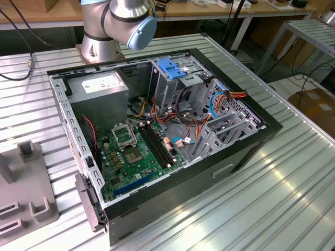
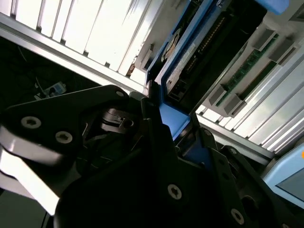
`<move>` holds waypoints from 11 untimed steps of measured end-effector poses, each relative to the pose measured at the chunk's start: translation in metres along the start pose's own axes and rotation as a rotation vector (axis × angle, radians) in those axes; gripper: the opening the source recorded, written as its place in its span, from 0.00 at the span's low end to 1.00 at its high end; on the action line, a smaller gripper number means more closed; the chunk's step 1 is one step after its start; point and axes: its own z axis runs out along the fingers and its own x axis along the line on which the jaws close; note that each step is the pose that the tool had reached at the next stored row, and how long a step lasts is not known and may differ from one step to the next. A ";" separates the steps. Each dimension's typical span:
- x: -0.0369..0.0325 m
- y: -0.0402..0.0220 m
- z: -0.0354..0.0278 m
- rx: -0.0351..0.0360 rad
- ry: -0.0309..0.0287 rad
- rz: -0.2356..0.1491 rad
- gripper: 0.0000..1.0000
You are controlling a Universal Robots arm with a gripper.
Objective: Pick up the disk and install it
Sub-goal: 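Pick up the disk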
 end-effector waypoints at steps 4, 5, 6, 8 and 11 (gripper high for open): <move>0.0002 0.0000 -0.0146 -0.0001 0.0000 0.000 0.36; 0.0002 0.0000 -0.0172 -0.0001 0.0001 0.000 0.36; 0.0003 0.0000 -0.0192 -0.0001 0.0000 0.000 0.36; 0.0003 -0.0001 -0.0246 -0.0001 0.0001 0.000 0.36; 0.0004 0.0000 -0.0292 -0.0001 0.0000 0.000 0.36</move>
